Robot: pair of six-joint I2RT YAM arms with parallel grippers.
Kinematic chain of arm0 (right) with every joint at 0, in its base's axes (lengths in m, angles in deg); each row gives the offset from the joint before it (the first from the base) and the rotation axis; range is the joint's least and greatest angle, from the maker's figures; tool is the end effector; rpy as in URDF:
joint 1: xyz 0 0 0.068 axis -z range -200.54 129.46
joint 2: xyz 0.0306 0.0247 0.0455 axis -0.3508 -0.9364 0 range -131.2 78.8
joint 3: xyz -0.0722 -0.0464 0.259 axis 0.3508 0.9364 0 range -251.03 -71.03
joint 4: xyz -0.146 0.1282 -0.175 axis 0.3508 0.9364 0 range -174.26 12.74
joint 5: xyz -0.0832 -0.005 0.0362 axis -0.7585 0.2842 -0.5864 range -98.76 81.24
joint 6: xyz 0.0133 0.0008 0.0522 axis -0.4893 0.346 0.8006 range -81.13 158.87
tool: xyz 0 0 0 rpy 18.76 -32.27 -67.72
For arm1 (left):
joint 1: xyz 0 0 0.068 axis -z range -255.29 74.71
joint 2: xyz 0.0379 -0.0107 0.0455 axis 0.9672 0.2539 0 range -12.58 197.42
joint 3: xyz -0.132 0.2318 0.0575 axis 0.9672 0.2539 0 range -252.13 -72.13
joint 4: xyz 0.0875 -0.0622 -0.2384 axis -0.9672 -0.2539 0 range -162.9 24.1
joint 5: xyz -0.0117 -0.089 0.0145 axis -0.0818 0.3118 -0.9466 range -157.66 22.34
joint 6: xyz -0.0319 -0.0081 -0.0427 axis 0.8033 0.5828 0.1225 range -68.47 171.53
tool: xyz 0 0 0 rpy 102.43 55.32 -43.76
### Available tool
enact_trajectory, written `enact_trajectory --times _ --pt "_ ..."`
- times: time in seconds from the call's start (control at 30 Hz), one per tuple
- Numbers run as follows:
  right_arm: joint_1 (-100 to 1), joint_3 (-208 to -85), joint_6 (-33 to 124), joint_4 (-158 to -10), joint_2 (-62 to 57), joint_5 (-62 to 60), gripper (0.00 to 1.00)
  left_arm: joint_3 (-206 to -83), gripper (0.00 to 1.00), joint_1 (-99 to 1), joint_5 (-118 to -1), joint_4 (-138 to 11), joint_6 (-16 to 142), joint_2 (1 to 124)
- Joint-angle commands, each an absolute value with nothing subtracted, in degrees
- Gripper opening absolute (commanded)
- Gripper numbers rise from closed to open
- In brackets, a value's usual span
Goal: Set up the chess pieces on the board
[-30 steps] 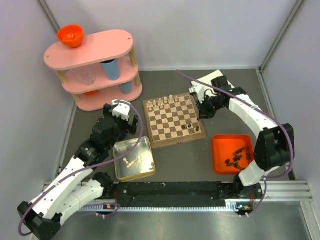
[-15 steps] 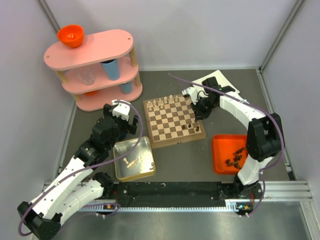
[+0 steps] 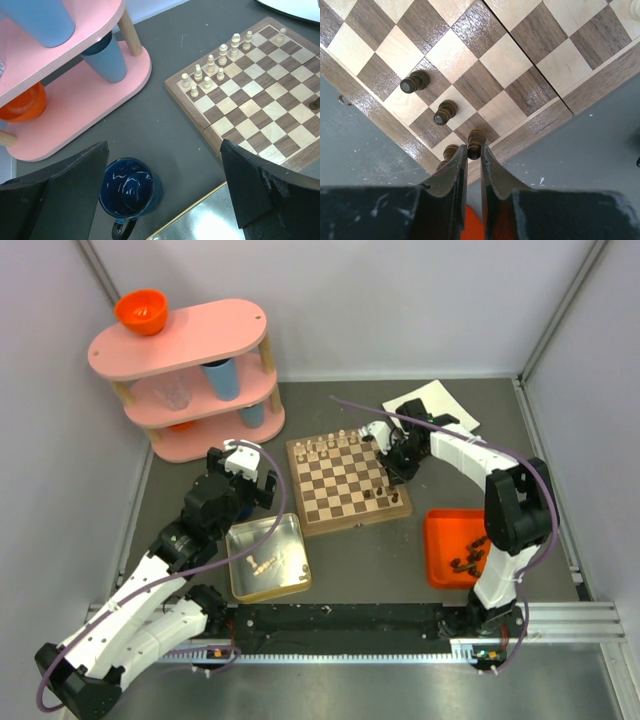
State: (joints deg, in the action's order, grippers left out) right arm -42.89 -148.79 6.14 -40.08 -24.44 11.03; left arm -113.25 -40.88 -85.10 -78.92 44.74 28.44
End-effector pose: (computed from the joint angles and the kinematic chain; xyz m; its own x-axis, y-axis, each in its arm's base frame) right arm 0.3327 0.1499 0.2185 -0.4773 -0.7464 -0.4639 -0.8614 0.5016 0.0792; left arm 0.1470 -0.0877 0.3232 -0.1478 0.2380 -0.9599 0.3178 0.9306 0.1818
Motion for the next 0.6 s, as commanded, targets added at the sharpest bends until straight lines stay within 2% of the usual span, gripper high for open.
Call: enact_trajectory --times 0.0,0.57 --pt "-44.0 -151.1 6.7 -40.8 -25.3 10.2 0.12 -113.4 0.99 -41.0 -85.1 -76.2 44.5 27.6" --pt "-44.9 -150.4 6.4 -40.5 -25.8 9.3 0.18 -113.4 0.99 -41.0 -85.1 -76.3 44.3 27.5"
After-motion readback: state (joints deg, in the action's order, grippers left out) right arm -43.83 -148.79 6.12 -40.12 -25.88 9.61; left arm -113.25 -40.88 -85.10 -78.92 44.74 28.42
